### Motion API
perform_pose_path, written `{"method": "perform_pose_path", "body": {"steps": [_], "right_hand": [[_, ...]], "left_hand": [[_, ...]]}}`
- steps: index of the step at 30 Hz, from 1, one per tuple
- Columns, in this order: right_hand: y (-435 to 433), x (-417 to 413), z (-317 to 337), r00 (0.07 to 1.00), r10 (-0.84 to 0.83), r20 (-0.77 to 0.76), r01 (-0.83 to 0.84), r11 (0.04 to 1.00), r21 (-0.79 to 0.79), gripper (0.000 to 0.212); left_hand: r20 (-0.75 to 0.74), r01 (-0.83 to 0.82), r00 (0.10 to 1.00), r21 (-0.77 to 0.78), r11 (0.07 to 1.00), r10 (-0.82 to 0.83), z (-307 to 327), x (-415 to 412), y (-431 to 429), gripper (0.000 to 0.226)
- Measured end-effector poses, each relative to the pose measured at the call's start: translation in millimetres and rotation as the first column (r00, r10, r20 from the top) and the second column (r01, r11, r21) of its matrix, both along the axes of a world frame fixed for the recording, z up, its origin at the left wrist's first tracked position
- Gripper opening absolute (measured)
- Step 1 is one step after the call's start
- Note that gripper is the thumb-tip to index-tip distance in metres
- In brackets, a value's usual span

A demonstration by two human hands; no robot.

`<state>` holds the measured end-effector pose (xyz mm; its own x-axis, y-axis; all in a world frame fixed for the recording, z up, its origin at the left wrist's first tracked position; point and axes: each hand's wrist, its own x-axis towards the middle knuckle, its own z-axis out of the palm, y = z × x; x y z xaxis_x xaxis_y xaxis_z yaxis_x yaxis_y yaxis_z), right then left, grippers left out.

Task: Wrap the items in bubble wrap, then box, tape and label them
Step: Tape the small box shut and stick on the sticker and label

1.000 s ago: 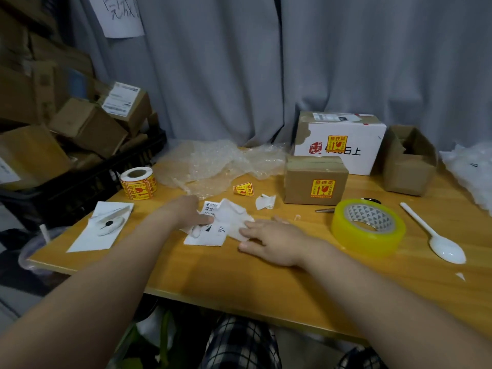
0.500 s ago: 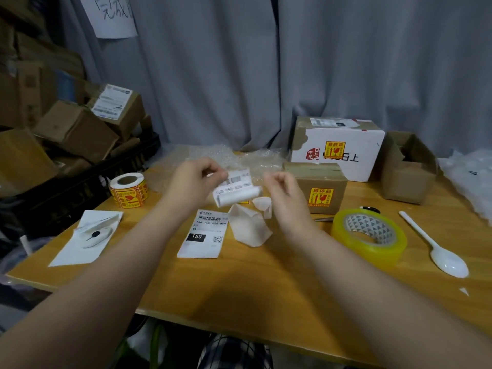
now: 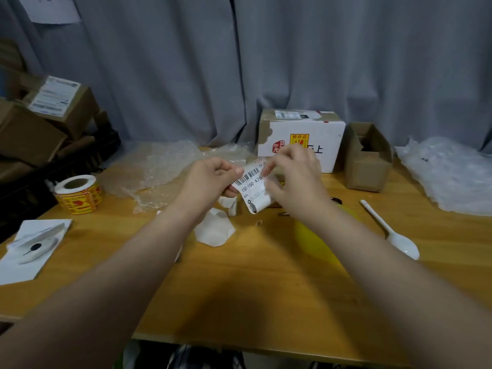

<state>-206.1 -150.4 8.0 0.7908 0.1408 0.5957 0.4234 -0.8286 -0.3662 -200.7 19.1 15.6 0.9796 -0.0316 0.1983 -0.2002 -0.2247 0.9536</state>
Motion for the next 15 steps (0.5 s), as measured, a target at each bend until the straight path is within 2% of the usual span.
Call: {"method": "perform_pose_path", "body": {"steps": [2, 4, 6, 9, 12, 15], "right_hand": [[0.5, -1.8, -4.5, 0.999, 0.042, 0.025, -0.037, 0.986, -0.162, 0.007], [1.8, -2.1, -9.1, 0.997, 0.004, 0.072, 0.007, 0.988, -0.156, 0.010], [1.8, -2.5, -10.8, 0.995, -0.015, 0.095, 0.018, 0.999, -0.027, 0.016], [-0.4, -3.2, -10.0, 0.992, 0.129, -0.005, -0.123, 0.955, 0.270, 0.020], [-5.7, -2.7, -9.2, 0.986, 0.166, -0.017, -0.150, 0.923, 0.355, 0.021], [-8.8, -2.4, -13.2, 0.982, 0.189, -0.011, -0.169, 0.904, 0.393, 0.022]], "left_hand": [[0.013, -0.017, 1.000, -0.095, 0.995, 0.018, -4.4, -3.5, -15.9, 0.007], [0.023, -0.027, 0.999, -0.172, 0.985, 0.031, -7.8, -6.7, -28.1, 0.005], [0.001, -0.009, 1.000, -0.231, 0.973, 0.010, -10.3, -7.5, -35.7, 0.004], [-0.067, 0.071, 0.993, -0.293, 0.953, -0.094, -11.4, -7.3, -40.9, 0.009], [-0.076, 0.195, 0.967, -0.387, 0.901, -0.242, -11.6, -7.1, -41.4, 0.018], [-0.071, 0.200, 0.969, -0.341, 0.918, -0.237, -12.6, -6.3, -40.9, 0.022]]}}
